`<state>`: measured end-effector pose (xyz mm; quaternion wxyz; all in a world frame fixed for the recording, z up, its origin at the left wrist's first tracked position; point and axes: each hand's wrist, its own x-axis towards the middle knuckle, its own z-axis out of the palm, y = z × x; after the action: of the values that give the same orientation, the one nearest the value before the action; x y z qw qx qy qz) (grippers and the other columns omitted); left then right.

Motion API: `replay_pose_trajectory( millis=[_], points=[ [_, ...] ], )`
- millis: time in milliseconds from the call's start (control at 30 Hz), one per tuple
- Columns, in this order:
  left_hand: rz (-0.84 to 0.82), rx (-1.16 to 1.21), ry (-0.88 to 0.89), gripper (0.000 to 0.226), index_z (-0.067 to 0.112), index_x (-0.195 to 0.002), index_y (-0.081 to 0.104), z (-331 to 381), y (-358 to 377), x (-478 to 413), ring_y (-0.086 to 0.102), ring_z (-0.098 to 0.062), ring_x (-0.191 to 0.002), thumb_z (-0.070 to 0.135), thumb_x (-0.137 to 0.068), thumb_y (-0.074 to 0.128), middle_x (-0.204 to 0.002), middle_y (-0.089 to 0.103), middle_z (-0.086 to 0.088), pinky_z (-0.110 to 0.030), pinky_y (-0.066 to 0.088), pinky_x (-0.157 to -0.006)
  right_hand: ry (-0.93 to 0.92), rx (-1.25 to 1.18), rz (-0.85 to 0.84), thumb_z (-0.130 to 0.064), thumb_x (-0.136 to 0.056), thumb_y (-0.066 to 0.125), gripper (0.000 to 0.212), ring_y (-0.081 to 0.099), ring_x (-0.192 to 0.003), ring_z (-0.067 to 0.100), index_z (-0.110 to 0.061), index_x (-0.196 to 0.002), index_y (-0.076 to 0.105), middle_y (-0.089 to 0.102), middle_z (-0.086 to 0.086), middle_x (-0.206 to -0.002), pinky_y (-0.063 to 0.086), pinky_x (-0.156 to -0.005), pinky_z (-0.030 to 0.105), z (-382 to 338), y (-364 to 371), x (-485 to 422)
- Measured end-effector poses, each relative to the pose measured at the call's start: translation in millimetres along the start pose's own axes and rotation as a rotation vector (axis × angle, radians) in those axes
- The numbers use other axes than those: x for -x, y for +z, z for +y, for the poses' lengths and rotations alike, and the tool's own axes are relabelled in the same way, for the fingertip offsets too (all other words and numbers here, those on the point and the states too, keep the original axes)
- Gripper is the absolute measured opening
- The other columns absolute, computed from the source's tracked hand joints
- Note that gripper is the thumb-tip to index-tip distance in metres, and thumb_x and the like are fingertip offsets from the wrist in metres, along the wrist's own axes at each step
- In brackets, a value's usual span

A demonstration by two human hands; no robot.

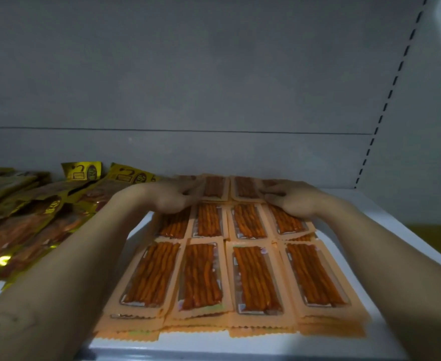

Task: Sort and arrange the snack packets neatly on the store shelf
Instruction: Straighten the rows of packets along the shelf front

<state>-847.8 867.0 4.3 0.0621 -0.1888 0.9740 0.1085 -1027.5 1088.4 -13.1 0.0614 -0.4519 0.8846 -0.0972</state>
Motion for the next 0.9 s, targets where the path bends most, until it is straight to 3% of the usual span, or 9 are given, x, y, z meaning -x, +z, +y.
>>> replay_pose_trajectory(
  millis=[167, 233, 333, 500, 567, 633, 700, 833, 900],
  points=[
    [0.005, -0.037, -0.025, 0.070, 0.041, -0.156, 0.005, 6, -9, 24, -0.001, -0.022, -0.153, 0.061, -0.098, 0.039, -0.166, 0.000, 0.002, -0.042, 0.003, -0.122, -0.014, 0.033, 0.056, -0.067, -0.097, 0.028, 0.057, 0.050, -0.128, 0.026, -0.033, -0.137, 0.051, 0.054, 0.003, -0.142, 0.039, -0.107, 0.043, -8, -13, 17],
    [0.062, -0.037, 0.007, 0.063, 0.043, -0.155, 0.015, 7, -15, 43, 0.008, -0.020, -0.152, 0.053, -0.100, 0.044, -0.166, 0.010, 0.005, -0.035, 0.010, -0.122, -0.021, 0.082, 0.064, -0.069, -0.094, 0.032, 0.058, 0.056, -0.117, 0.022, -0.031, -0.130, 0.057, 0.061, -0.001, -0.133, 0.045, -0.099, 0.039, -11, -23, 28],
    [0.112, -0.066, -0.013, 0.052, 0.037, -0.151, 0.033, 12, -16, 64, 0.034, -0.020, -0.143, 0.040, -0.101, 0.049, -0.158, 0.035, 0.004, -0.028, 0.029, -0.109, 0.016, 0.147, 0.021, -0.059, -0.095, 0.047, 0.047, 0.054, -0.100, 0.015, -0.032, -0.132, 0.059, 0.064, -0.002, -0.127, 0.043, -0.083, 0.029, -15, -32, 46],
    [0.076, -0.150, -0.069, 0.041, 0.035, -0.138, 0.055, 16, -2, 76, 0.055, -0.020, -0.122, 0.038, -0.097, 0.056, -0.137, 0.059, 0.002, -0.026, 0.042, -0.093, 0.132, 0.047, -0.049, -0.046, -0.088, 0.069, 0.061, 0.053, -0.124, 0.023, -0.023, -0.142, 0.051, 0.056, 0.002, -0.140, 0.042, -0.098, 0.032, -25, -27, 60],
    [0.109, -0.114, -0.065, 0.038, 0.035, -0.135, 0.058, 14, 4, 76, 0.056, -0.019, -0.120, 0.038, -0.097, 0.058, -0.134, 0.060, 0.002, -0.025, 0.040, -0.091, 0.158, -0.034, -0.055, -0.039, -0.087, 0.072, 0.063, 0.056, -0.118, 0.026, -0.022, -0.143, 0.049, 0.055, 0.005, -0.140, 0.051, -0.083, 0.031, -27, -25, 60],
    [0.142, -0.076, -0.058, 0.039, 0.035, -0.135, 0.057, 12, 7, 79, 0.055, -0.018, -0.121, 0.039, -0.097, 0.058, -0.135, 0.060, 0.002, -0.024, 0.038, -0.089, 0.181, -0.100, -0.068, -0.036, -0.088, 0.072, 0.062, 0.057, -0.110, 0.027, -0.023, -0.144, 0.048, 0.054, 0.007, -0.139, 0.050, -0.065, 0.028, -29, -24, 63],
    [0.146, -0.058, -0.051, 0.041, 0.034, -0.139, 0.053, 11, 8, 85, 0.053, -0.020, -0.125, 0.041, -0.099, 0.053, -0.138, 0.059, 0.000, -0.026, 0.039, -0.092, 0.198, -0.130, -0.081, -0.036, -0.091, 0.069, 0.059, 0.055, -0.115, 0.028, -0.024, -0.144, 0.048, 0.054, 0.007, -0.140, 0.050, -0.071, 0.032, -31, -25, 69],
    [0.228, -0.013, 0.030, 0.048, 0.034, -0.144, 0.046, 7, 2, 119, 0.047, -0.022, -0.132, 0.049, -0.100, 0.047, -0.145, 0.051, -0.003, -0.031, 0.037, -0.104, 0.127, -0.035, 0.012, -0.045, -0.096, 0.057, 0.054, 0.049, -0.131, 0.024, -0.026, -0.146, 0.045, 0.051, 0.004, -0.146, 0.039, -0.103, 0.034, -41, -32, 96],
    [0.194, 0.000, 0.088, 0.055, 0.043, -0.143, 0.045, 3, 0, 145, 0.043, -0.018, -0.135, 0.062, -0.092, 0.052, -0.149, 0.045, 0.002, -0.031, 0.035, -0.107, 0.075, -0.042, 0.066, -0.053, -0.094, 0.055, 0.058, 0.048, -0.133, 0.022, -0.031, -0.146, 0.044, 0.049, 0.001, -0.148, 0.037, -0.104, 0.032, -50, -32, 120]
  ],
)
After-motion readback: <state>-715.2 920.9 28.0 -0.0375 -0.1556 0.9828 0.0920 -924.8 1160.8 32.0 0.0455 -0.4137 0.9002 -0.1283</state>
